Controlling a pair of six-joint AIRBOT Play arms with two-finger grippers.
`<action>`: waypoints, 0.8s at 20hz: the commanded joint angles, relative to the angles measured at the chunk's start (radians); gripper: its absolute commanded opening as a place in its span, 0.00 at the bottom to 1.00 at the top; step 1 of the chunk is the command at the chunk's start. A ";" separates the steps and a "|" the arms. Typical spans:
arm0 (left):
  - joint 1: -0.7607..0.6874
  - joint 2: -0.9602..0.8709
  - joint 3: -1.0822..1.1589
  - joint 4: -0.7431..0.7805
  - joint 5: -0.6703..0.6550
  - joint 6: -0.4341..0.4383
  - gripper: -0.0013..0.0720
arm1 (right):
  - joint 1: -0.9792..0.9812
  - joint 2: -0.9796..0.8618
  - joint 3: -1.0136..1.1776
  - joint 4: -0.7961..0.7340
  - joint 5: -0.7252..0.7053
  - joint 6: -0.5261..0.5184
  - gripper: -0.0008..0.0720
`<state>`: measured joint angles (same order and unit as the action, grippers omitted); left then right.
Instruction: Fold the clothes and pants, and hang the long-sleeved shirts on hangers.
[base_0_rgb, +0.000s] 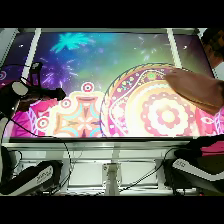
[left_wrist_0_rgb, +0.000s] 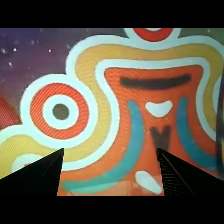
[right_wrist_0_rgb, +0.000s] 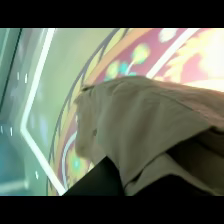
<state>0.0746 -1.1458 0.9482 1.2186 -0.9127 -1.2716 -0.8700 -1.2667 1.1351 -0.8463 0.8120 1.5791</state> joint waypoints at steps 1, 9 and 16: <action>0.000 0.001 0.001 0.000 0.000 0.000 0.91 | -0.204 0.045 0.000 -0.111 0.082 0.159 0.03; 0.000 0.001 0.001 0.000 0.000 0.000 0.91 | -0.244 0.050 -0.006 -0.209 0.220 0.219 0.97; 0.000 0.001 0.001 0.000 0.000 0.000 0.91 | -0.244 0.061 -0.003 -0.209 0.242 0.207 0.96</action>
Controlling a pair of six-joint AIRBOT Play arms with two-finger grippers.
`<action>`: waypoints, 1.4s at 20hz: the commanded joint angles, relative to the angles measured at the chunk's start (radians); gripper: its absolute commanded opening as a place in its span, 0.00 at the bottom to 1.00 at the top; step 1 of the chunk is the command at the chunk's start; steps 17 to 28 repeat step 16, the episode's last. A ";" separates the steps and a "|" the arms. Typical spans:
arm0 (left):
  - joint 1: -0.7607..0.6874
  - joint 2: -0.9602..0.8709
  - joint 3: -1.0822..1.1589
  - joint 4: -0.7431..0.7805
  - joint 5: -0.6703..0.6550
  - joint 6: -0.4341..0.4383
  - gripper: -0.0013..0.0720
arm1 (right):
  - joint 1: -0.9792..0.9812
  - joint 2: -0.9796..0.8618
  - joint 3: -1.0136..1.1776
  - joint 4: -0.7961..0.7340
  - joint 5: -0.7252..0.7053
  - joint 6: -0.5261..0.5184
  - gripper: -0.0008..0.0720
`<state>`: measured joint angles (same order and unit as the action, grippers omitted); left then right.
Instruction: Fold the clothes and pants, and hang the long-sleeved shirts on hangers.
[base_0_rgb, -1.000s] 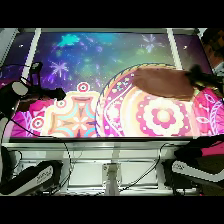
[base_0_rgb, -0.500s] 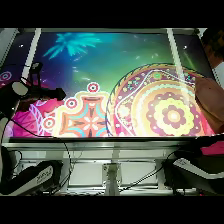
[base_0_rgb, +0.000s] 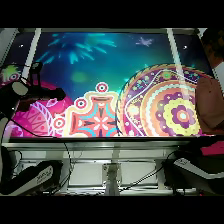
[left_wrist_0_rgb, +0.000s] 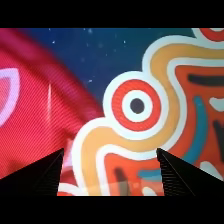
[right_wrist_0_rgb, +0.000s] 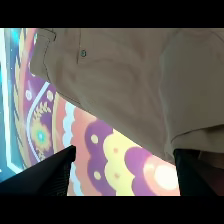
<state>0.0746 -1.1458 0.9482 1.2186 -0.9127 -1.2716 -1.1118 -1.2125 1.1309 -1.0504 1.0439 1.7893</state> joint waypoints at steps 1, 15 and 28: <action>0.000 0.001 0.001 0.000 0.000 0.000 0.91 | -0.002 0.018 0.002 -0.004 0.009 -0.002 0.96; 0.000 0.001 0.001 0.000 0.000 0.000 0.91 | -0.002 0.295 0.002 0.003 -0.253 0.183 0.95; 0.000 0.001 0.001 0.000 0.000 0.000 0.91 | -0.002 0.303 0.002 0.003 -0.255 0.160 0.95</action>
